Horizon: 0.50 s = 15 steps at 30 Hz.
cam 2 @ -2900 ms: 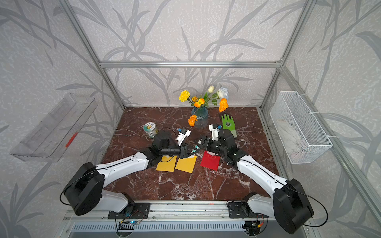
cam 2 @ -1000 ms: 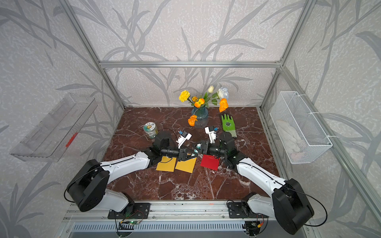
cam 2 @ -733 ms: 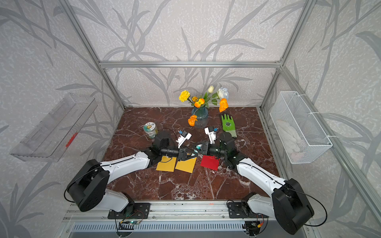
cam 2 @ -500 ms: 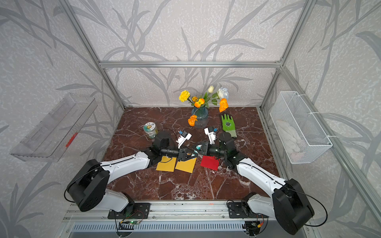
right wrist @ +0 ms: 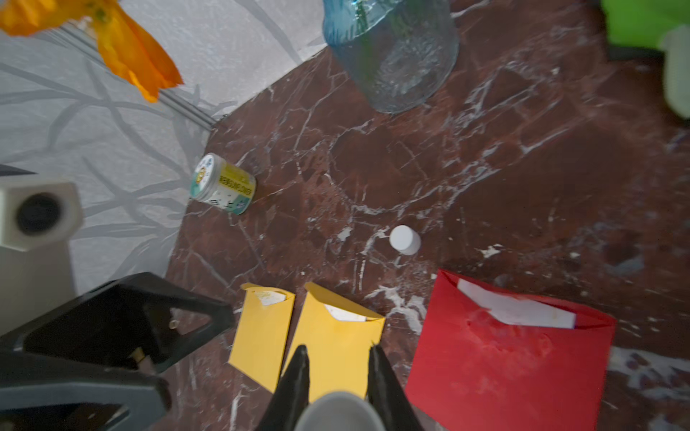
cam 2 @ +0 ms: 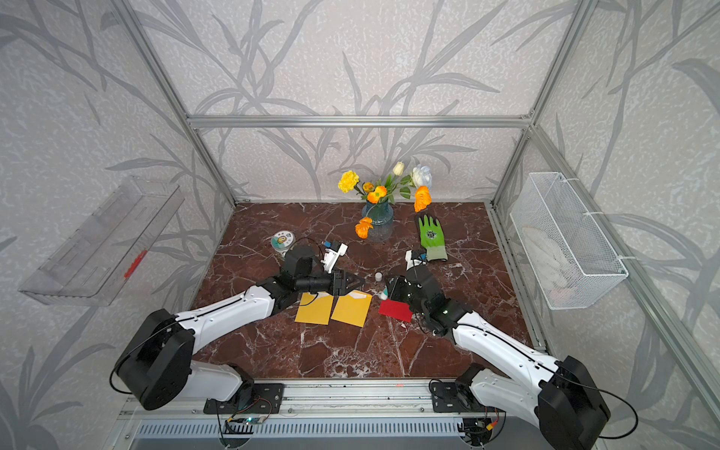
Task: Seal the envelope with a glue stick
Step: Apply the envelope at the center of the board.
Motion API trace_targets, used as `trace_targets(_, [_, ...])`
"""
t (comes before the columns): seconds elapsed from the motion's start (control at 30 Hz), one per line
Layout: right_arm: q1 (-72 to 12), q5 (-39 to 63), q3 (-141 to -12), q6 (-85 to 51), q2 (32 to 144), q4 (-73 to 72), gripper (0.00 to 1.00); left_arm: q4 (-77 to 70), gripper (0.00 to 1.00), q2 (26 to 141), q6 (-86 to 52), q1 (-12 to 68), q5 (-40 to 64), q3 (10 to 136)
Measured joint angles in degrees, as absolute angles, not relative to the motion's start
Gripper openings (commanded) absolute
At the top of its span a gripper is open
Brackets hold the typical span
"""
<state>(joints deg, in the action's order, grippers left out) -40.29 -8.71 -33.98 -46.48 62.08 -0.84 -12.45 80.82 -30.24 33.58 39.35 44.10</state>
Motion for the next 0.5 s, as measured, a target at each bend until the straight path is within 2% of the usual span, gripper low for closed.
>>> trace_targets(0.07, [-42.72, -15.40, -33.89, -46.63, 63.96, 0.03, 0.00, -12.80, 0.20, 81.62, -31.18, 33.58, 39.59, 44.10])
trace_targets(0.17, [-44.84, -23.24, -33.89, -48.07, 66.52, 1.48, 0.00, -14.63, 0.02, 84.18, -33.56, 33.65, 40.45, 44.10])
trace_targets(0.33, [-45.50, -31.05, -33.89, -53.60, 68.47, 4.25, 0.00, -17.67, 0.00, 88.20, -36.07, 34.46, 41.01, 44.07])
trace_targets(0.5, [-45.50, -32.56, -29.98, -57.19, 68.55, -1.52, 0.00, -18.41, 0.00, 90.43, -36.16, 37.12, 40.32, 44.14])
